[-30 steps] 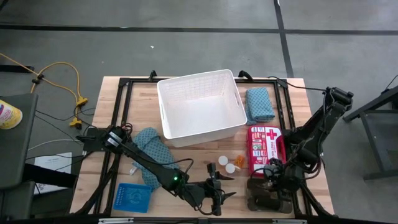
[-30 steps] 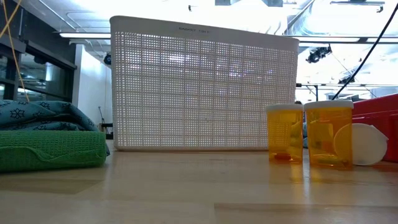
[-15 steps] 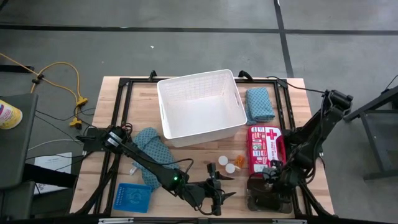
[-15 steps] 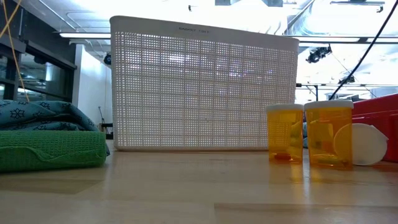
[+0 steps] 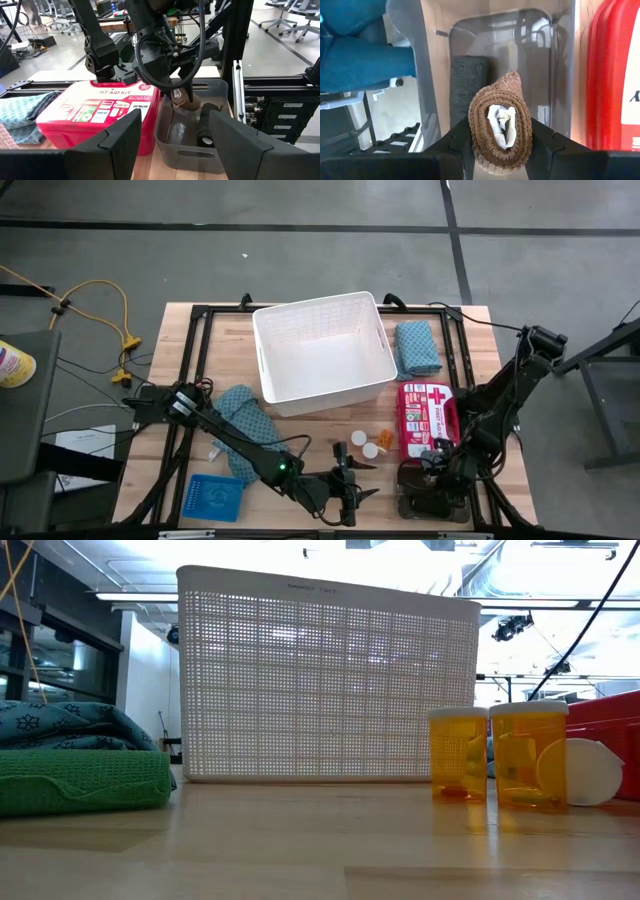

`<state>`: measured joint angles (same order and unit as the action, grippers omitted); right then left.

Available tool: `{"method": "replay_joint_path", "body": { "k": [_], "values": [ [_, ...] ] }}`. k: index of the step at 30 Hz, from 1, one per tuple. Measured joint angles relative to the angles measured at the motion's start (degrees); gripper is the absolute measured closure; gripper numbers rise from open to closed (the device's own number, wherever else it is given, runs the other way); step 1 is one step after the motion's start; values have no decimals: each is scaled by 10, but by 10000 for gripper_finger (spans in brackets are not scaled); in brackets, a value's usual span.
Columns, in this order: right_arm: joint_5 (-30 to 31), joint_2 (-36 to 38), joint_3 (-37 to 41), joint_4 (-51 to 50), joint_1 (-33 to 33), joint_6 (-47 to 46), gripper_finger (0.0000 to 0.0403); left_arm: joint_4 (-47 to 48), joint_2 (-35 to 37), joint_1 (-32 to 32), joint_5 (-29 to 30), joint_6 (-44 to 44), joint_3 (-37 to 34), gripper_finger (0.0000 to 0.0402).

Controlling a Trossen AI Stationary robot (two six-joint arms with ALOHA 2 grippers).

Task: Pick & place medical supplies in basket/bin
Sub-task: Put the brown bandage into the black bin

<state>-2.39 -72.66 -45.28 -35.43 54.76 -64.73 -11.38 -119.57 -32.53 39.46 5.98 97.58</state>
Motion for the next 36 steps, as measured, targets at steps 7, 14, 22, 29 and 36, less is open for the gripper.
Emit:
{"method": "replay_joint_path", "body": {
  "k": [7,14,22,29,36],
  "values": [
    [11,0,0,6,0,0,262,0,0,0,0,0,0,176],
    [12,0,0,19,0,-1,213,3,0,0,0,0,0,176],
    [24,0,0,45,0,0,197,2,0,0,0,0,0,176],
    [57,0,0,88,0,30,197,2,0,0,0,0,0,176],
    [66,0,0,97,0,35,197,2,0,0,0,0,0,176]
  ]
}}
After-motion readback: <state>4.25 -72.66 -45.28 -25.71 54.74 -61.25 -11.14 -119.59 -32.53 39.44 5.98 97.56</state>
